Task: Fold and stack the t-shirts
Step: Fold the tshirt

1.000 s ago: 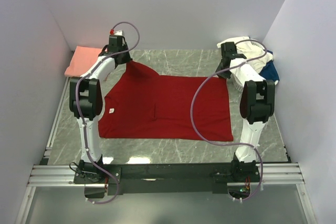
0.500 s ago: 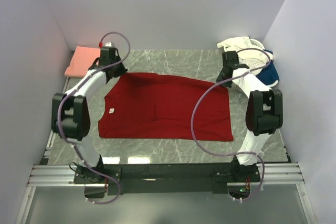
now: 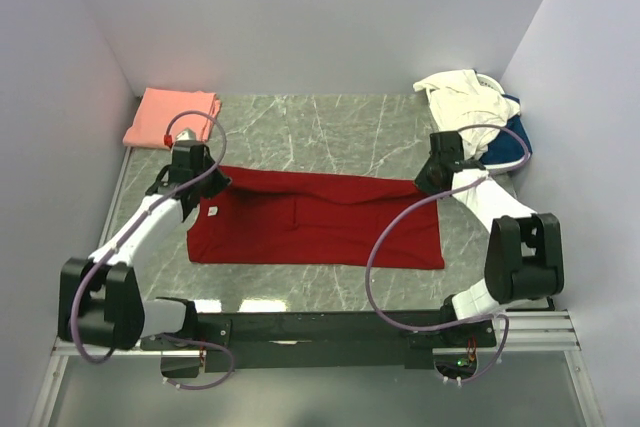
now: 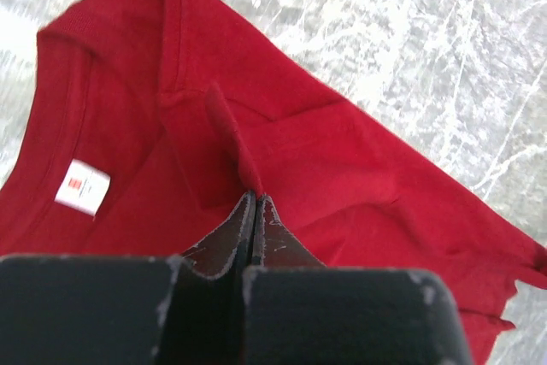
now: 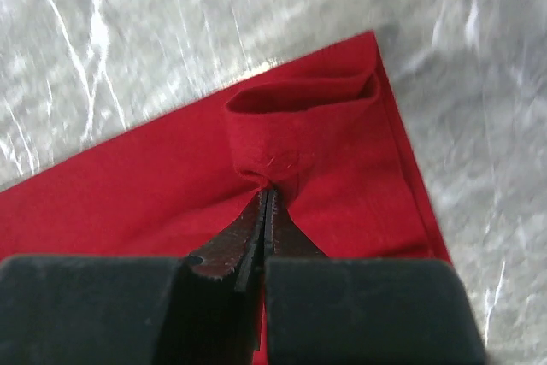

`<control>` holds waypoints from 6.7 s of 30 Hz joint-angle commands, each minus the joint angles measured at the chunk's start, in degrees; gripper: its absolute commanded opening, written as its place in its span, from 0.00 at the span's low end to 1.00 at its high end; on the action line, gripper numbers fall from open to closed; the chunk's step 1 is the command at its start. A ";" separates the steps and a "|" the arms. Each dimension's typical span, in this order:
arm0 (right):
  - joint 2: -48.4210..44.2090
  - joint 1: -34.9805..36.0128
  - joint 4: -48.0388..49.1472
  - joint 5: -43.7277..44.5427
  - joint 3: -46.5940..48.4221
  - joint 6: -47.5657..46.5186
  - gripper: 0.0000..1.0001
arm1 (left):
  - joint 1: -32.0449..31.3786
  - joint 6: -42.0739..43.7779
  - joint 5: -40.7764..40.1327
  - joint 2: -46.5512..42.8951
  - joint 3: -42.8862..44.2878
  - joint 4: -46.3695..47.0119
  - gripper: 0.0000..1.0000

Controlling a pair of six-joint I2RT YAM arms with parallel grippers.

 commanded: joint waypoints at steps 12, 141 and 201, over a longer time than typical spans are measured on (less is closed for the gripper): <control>-8.36 0.00 4.79 -2.26 -7.78 1.84 0.00 | 0.23 -1.41 -2.96 -10.42 -4.29 -2.19 0.00; 30.32 39.28 16.30 -24.32 29.42 -7.56 0.11 | -0.65 -6.59 4.06 -14.91 -12.55 0.88 0.33; 19.32 43.50 25.62 -18.70 4.44 -6.95 0.13 | -0.92 -4.84 0.20 -6.13 -7.80 -3.07 0.32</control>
